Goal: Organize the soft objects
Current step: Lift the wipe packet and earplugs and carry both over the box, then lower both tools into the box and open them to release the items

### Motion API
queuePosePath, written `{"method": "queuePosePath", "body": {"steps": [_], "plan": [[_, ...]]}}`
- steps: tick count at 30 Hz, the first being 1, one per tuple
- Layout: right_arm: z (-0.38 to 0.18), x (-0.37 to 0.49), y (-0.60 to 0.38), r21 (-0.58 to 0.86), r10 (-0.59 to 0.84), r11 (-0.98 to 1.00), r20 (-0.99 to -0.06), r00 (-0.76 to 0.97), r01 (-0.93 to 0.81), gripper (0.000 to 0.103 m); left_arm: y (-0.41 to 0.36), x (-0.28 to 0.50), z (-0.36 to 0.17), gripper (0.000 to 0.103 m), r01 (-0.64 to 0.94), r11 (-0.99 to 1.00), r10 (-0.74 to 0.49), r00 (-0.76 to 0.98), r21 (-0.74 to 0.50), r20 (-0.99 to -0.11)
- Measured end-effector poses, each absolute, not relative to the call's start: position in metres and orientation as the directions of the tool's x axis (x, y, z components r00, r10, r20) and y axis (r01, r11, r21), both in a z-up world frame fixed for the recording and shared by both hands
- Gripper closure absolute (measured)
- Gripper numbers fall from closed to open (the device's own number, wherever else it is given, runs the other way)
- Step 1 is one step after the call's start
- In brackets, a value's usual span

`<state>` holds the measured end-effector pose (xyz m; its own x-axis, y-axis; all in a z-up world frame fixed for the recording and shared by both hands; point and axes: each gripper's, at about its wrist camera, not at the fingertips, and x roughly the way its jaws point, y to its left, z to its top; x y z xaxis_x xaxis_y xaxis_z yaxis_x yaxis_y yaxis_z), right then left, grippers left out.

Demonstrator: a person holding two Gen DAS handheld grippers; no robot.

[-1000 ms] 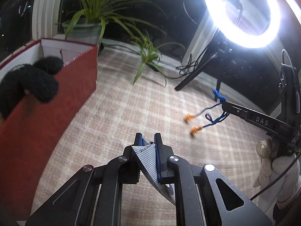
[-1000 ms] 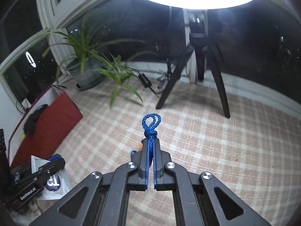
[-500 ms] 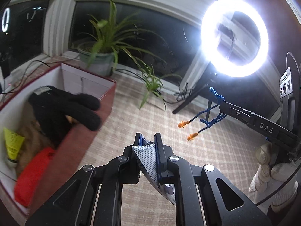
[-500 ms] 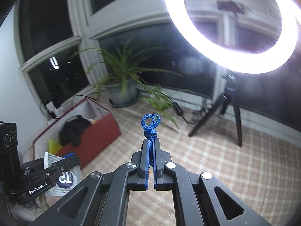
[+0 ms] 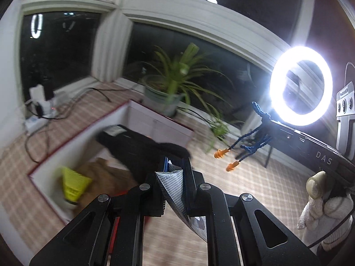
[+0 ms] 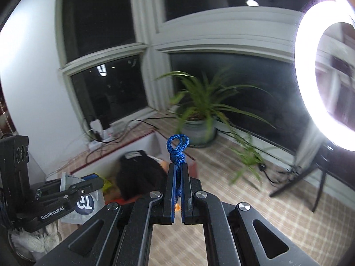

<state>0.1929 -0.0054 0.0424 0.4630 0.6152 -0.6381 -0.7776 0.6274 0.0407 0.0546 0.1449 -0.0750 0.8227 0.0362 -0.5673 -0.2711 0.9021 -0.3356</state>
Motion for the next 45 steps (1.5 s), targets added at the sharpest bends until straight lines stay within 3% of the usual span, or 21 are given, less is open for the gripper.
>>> {"method": "queuePosePath", "body": {"steps": [8, 16, 39, 41, 42, 43, 45], "plan": [[0.041, 0.176, 0.053, 0.058, 0.660, 0.542, -0.647, 0.382, -0.839, 0.100, 0.198, 0.032, -0.071, 0.092, -0.379, 0.880, 0.152, 0.797, -0.287, -0.585], [0.031, 0.164, 0.097, 0.089, 0.676, 0.476, -0.673, 0.300, -0.875, 0.100, 0.233, 0.024, -0.080, 0.092, -0.433, 0.855, 0.182, 0.767, -0.286, -0.615], [-0.023, 0.159, 0.130, 0.109, 0.606, 0.460, -0.764, 0.221, -0.881, 0.099, 0.230, 0.022, -0.115, 0.091, -0.407, 0.847, 0.069, 0.721, -0.341, -0.690], [-0.024, 0.161, 0.131, 0.115, 0.601, 0.460, -0.770, 0.214, -0.880, 0.096, 0.229, 0.024, -0.115, 0.084, -0.403, 0.852, 0.067, 0.719, -0.336, -0.692], [-0.025, 0.162, 0.130, 0.115, 0.600, 0.466, -0.770, 0.218, -0.877, 0.089, 0.229, 0.025, -0.115, 0.074, -0.402, 0.853, 0.068, 0.718, -0.334, -0.692], [-0.024, 0.162, 0.129, 0.116, 0.603, 0.471, -0.766, 0.223, -0.874, 0.075, 0.229, 0.026, -0.116, 0.059, -0.402, 0.854, 0.073, 0.721, -0.330, -0.689], [-0.022, 0.163, 0.126, 0.117, 0.611, 0.481, -0.756, 0.236, -0.869, 0.053, 0.228, 0.027, -0.116, 0.044, -0.404, 0.855, 0.078, 0.721, -0.326, -0.688]]}}
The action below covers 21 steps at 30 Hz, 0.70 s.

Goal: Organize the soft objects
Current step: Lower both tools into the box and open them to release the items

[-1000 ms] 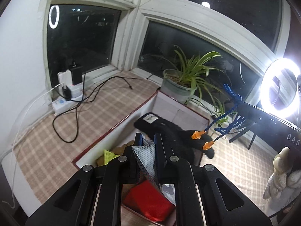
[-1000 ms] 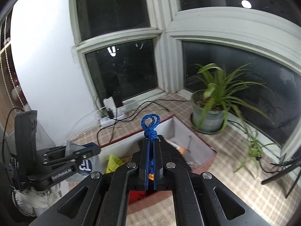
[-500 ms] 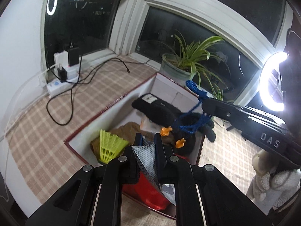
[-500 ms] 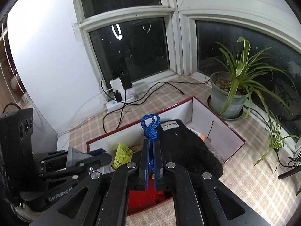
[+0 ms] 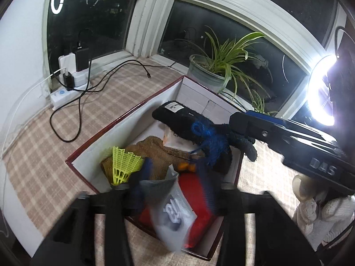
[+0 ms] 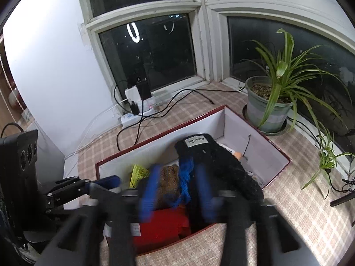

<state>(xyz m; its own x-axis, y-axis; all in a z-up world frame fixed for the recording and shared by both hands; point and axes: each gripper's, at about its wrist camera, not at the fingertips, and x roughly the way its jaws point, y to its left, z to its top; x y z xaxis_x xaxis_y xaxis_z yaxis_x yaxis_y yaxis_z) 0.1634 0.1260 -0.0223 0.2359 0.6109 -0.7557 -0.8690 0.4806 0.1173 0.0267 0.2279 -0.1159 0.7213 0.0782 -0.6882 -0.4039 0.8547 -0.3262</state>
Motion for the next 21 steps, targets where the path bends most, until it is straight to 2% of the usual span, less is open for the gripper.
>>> {"method": "queuePosePath", "body": {"steps": [1, 3, 7, 11, 14, 21], "plan": [[-0.021, 0.164, 0.125, 0.119, 0.614, 0.482, -0.752, 0.238, -0.868, 0.049, 0.228, 0.027, -0.116, 0.043, -0.405, 0.854, 0.078, 0.721, -0.328, -0.688], [-0.019, 0.165, 0.123, 0.122, 0.617, 0.485, -0.749, 0.240, -0.866, 0.048, 0.229, 0.027, -0.117, 0.043, -0.419, 0.846, 0.089, 0.721, -0.331, -0.687], [-0.017, 0.167, 0.119, 0.114, 0.615, 0.498, -0.745, 0.257, -0.860, 0.039, 0.231, 0.028, -0.120, 0.041, -0.427, 0.841, 0.086, 0.712, -0.332, -0.697], [-0.016, 0.170, 0.115, 0.131, 0.619, 0.507, -0.743, 0.254, -0.852, 0.038, 0.233, 0.027, -0.120, 0.040, -0.436, 0.838, 0.093, 0.708, -0.329, -0.700], [-0.015, 0.171, 0.110, 0.133, 0.619, 0.514, -0.741, 0.259, -0.848, 0.037, 0.235, 0.027, -0.118, 0.034, -0.445, 0.834, 0.102, 0.706, -0.327, -0.700], [-0.011, 0.172, 0.098, 0.140, 0.621, 0.534, -0.734, 0.275, -0.834, 0.037, 0.251, 0.027, -0.103, 0.034, -0.469, 0.823, 0.152, 0.724, -0.319, -0.673]]}}
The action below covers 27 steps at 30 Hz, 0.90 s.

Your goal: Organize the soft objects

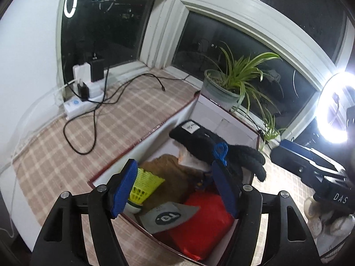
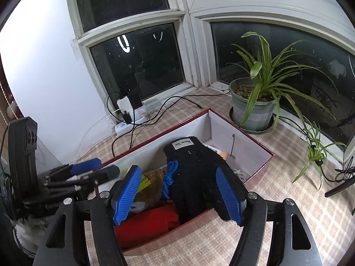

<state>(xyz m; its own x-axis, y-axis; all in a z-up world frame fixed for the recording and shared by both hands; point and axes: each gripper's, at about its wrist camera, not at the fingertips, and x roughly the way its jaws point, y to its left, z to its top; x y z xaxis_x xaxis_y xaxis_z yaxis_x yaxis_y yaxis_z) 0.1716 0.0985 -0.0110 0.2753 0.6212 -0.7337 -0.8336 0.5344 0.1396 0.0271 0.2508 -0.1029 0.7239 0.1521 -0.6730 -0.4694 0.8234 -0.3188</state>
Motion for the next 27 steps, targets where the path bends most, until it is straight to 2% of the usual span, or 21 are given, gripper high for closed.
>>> {"method": "queuePosePath", "body": {"steps": [9, 13, 17, 27], "plan": [[-0.001, 0.169, 0.082, 0.121, 0.619, 0.547, -0.725, 0.302, -0.828, 0.036, 0.254, 0.017, -0.097, 0.034, -0.483, 0.819, 0.178, 0.726, -0.309, -0.665], [0.004, 0.165, 0.074, 0.109, 0.620, 0.552, -0.717, 0.319, -0.827, 0.027, 0.251, 0.011, -0.094, 0.034, -0.490, 0.817, 0.187, 0.724, -0.304, -0.664], [0.010, 0.157, 0.065, 0.089, 0.620, 0.550, -0.710, 0.335, -0.830, 0.026, 0.245, 0.005, -0.087, 0.028, -0.489, 0.823, 0.198, 0.722, -0.288, -0.663], [0.021, 0.135, 0.039, 0.037, 0.612, 0.551, -0.697, 0.374, -0.833, 0.015, 0.216, -0.014, -0.066, 0.023, -0.481, 0.847, 0.241, 0.727, -0.226, -0.644]]}}
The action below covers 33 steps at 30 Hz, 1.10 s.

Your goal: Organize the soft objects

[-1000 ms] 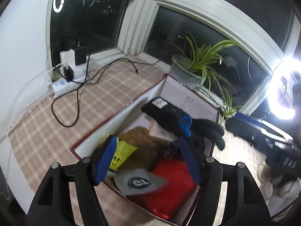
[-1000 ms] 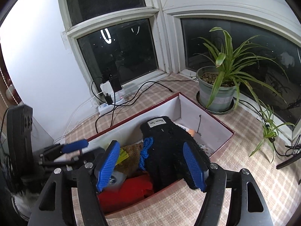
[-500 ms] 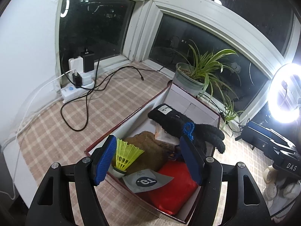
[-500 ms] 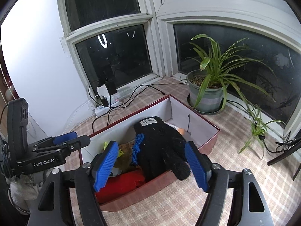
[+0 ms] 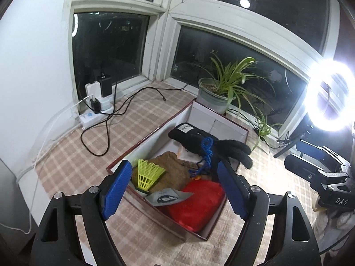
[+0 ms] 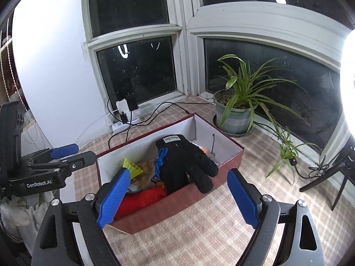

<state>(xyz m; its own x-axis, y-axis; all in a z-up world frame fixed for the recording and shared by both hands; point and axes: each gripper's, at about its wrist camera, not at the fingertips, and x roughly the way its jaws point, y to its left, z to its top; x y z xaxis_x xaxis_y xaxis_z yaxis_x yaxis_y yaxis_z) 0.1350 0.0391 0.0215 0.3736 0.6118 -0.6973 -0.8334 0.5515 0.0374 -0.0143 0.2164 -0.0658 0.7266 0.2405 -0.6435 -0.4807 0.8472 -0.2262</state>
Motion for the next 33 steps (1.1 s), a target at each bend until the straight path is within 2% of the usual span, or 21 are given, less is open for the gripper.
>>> {"method": "queuePosePath", "body": {"steps": [15, 33], "plan": [[0.022, 0.095, -0.003, -0.006, 0.576, 0.585, -0.702, 0.420, -0.811, 0.011, 0.169, -0.041, -0.058, 0.023, -0.480, 0.864, 0.256, 0.678, -0.151, -0.689], [0.033, 0.049, -0.044, 0.000, 0.572, 0.654, -0.654, 0.495, -0.757, 0.009, 0.141, -0.060, -0.056, 0.023, -0.467, 0.872, 0.242, 0.673, -0.148, -0.699]]}}
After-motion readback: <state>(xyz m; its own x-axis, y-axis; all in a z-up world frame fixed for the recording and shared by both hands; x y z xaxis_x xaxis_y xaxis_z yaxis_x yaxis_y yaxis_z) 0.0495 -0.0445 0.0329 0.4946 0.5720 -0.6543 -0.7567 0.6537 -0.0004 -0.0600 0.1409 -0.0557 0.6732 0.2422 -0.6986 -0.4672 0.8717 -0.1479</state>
